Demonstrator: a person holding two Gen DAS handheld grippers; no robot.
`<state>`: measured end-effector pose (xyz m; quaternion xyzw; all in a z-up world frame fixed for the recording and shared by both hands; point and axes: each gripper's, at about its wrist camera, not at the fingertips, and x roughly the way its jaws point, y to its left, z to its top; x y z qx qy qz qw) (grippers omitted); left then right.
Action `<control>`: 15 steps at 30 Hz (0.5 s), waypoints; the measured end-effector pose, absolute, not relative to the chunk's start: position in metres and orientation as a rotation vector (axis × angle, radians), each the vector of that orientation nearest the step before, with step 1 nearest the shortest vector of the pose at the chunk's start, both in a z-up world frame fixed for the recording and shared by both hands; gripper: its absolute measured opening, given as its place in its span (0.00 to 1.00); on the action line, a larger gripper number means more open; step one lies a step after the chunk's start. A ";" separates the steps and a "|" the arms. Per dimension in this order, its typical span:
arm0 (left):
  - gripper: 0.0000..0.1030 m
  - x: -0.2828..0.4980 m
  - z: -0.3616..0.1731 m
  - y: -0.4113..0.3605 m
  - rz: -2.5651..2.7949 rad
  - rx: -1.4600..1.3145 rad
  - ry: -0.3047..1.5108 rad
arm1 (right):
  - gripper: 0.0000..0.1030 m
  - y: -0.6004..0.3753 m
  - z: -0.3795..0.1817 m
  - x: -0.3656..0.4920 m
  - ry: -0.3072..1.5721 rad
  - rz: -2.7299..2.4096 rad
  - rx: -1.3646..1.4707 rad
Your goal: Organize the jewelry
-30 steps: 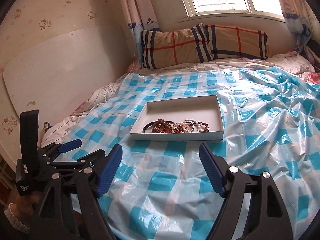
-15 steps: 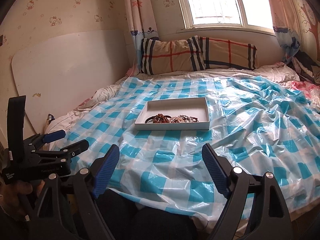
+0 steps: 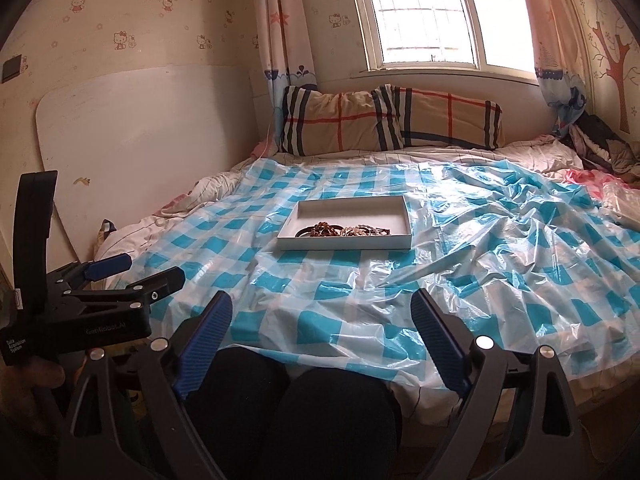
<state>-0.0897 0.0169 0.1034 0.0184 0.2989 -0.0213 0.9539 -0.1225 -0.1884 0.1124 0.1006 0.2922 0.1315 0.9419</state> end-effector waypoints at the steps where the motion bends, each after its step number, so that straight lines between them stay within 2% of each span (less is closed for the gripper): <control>1: 0.92 -0.095 0.103 0.016 -0.039 0.040 0.599 | 0.87 -0.187 0.112 -0.127 0.590 0.263 0.201; 15: 0.92 -0.119 0.097 0.017 -0.070 0.025 0.590 | 0.92 -0.181 0.104 -0.158 0.586 0.237 0.215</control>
